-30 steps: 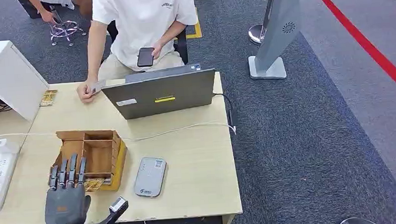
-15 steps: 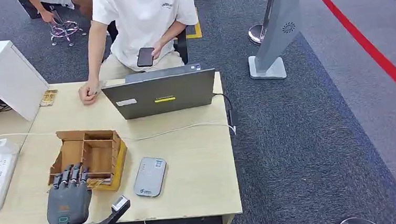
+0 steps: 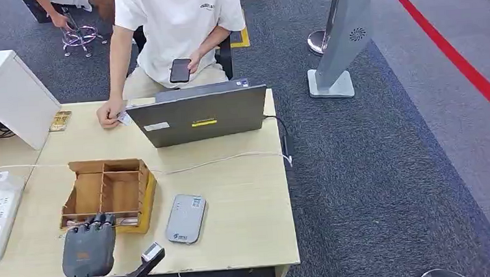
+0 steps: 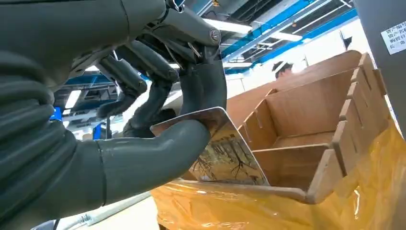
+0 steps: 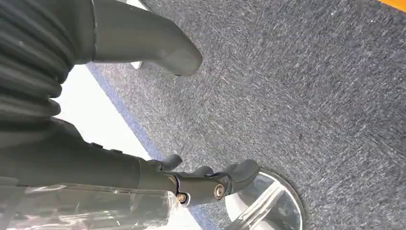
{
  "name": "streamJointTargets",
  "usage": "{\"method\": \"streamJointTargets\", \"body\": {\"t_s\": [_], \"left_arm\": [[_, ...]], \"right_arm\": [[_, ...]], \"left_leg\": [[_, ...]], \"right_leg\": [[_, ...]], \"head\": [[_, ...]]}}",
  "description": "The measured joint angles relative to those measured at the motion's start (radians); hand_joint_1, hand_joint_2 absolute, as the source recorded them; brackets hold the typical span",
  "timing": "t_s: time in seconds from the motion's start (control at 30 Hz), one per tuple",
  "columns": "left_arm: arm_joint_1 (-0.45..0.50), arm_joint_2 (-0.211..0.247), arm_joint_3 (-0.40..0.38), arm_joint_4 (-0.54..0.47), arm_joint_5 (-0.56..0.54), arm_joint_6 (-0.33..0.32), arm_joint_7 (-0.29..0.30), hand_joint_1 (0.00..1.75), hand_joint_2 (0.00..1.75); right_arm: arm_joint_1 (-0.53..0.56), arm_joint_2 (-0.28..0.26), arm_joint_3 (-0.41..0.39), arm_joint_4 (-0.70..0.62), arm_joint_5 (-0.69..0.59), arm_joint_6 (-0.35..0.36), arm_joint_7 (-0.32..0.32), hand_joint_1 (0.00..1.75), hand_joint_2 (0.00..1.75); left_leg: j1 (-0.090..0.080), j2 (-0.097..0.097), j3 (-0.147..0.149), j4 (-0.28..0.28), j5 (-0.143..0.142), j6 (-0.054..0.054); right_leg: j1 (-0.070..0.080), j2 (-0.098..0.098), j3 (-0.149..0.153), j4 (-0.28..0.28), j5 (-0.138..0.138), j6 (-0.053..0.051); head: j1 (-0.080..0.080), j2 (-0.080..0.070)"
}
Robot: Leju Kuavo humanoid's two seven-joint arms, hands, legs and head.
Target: Pass the card to the sensor for recognition and then transmit it.
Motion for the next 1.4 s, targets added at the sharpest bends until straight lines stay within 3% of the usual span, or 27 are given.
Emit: {"method": "streamJointTargets", "body": {"t_s": [0.17,0.5,0.63,0.73,0.83,1.0,1.2,1.27,1.4], "left_arm": [[-0.001,-0.006,0.008,0.004,0.0,-0.021,-0.012,1.75,1.75],[-0.001,-0.022,0.019,0.013,0.0,0.009,-0.034,1.75,1.75],[0.019,-0.017,0.015,-0.036,0.0,0.012,-0.02,1.75,1.75],[0.041,0.02,-0.023,-0.126,-0.002,0.003,0.034,1.75,1.75],[0.046,0.096,-0.09,-0.231,-0.002,-0.014,0.113,1.75,1.75],[0.048,0.18,-0.166,-0.346,-0.003,-0.011,0.132,1.75,1.75],[0.062,0.253,-0.195,-0.47,-0.002,0.0,0.088,1.75,1.75],[0.047,0.252,-0.196,-0.489,0.003,0.017,0.056,1.75,1.75],[-0.072,0.207,-0.194,-0.487,0.061,0.008,-0.03,1.75,1.75]], "right_arm": [[0.0,0.0,0.0,0.0,0.0,-0.002,0.002,0.0,1.75],[0.001,0.0,0.005,0.003,0.0,-0.004,0.002,0.0,1.75],[0.011,0.0,0.006,0.002,-0.009,-0.004,0.003,0.0,1.75],[0.032,0.0,0.012,-0.007,-0.052,-0.006,0.028,0.0,1.75],[0.058,0.0,0.028,-0.021,-0.097,-0.006,0.057,0.0,1.75],[0.087,0.0,0.047,-0.044,-0.131,-0.002,0.084,0.0,1.75],[0.125,0.0,0.081,-0.075,-0.183,0.006,0.122,0.0,1.75],[0.131,0.0,0.087,-0.08,-0.174,0.008,0.121,0.0,1.75],[0.115,0.0,0.089,-0.077,-0.12,-0.004,0.085,0.0,1.75]], "left_leg": [[0.0,0.0,0.0,0.0,0.0,0.0],[0.0,0.0,0.0,0.0,0.0,0.0],[0.0,0.0,0.0,0.0,0.0,0.0],[0.0,0.0,0.0,0.0,0.0,0.0],[0.0,-0.001,-0.001,0.0,0.0,0.0],[0.001,-0.001,-0.001,0.0,0.0,0.0],[0.001,-0.001,0.0,0.0,0.0,0.0],[0.001,-0.001,0.0,0.0,0.0,0.0],[0.0,-0.005,-0.001,0.0,0.001,0.0]], "right_leg": [[0.0,0.0,0.0,0.0,0.0,0.0],[0.0,0.0,0.0,0.0,0.0,0.0],[0.0,0.0,0.0,0.0,0.0,0.0],[0.0,0.0,0.0,0.0,0.0,0.0],[0.0,-0.001,-0.001,0.0,0.0,0.0],[0.001,-0.001,0.0,0.0,-0.001,-0.001],[0.001,-0.001,0.0,0.0,-0.001,-0.001],[0.0,-0.001,-0.003,0.0,-0.001,0.0],[0.0,-0.006,0.001,0.0,0.0,0.0]], "head": [[0.0,0.0],[0.0,0.0],[0.0,0.0],[0.0,0.0],[0.0,0.0],[0.0,0.0],[0.0,0.0],[0.0,0.0],[0.0,0.0]]}}
